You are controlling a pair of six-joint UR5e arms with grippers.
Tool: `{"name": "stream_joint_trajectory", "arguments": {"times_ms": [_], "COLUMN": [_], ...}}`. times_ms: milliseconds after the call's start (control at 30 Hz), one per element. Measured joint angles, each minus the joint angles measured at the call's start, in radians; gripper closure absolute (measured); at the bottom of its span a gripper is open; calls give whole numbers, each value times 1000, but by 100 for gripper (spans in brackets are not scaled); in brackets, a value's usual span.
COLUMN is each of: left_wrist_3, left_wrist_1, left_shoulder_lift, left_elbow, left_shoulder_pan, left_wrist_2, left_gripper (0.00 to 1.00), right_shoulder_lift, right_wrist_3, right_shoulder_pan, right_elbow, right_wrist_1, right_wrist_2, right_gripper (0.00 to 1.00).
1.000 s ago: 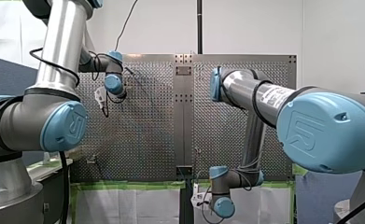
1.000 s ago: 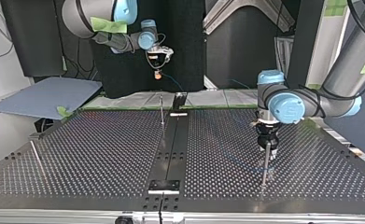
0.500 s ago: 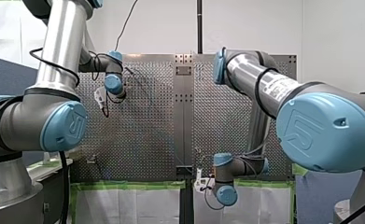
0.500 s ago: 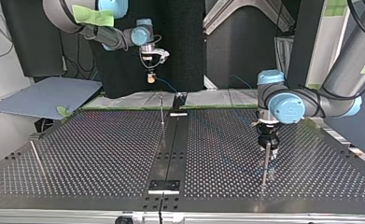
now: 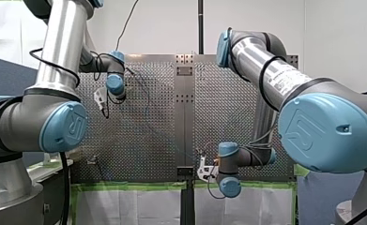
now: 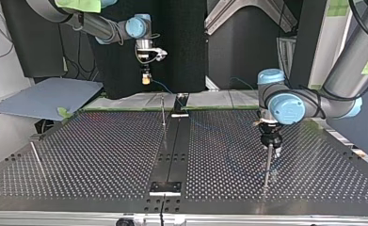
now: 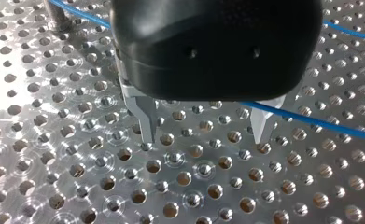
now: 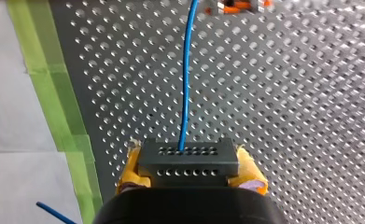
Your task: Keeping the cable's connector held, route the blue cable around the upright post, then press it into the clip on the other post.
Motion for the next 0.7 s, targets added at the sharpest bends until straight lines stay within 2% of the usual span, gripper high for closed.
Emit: {"name": "stream_joint_trajectory", "arguments": {"times_ms": [233,467,700], "left_wrist_3": [-2,-41,-107], "left_wrist_1": [-13,-59,-76], "left_shoulder_lift": [-1,0,0], "left_elbow": [0,0,0], "left_shoulder_pan": [-9,-20,-32], "left_wrist_2": [-7,-36,3], "left_gripper": [0,0,0], "right_shoulder_lift": [-5,-4,-2], "right_wrist_3": [3,5,-4], "right_shoulder_pan": [-4,-12,-15], "right_elbow": [70,140,202], "right_wrist_1": [-61,-71,-73], "right_wrist_2": [8,8,6], "right_gripper": [100,100,100]}}
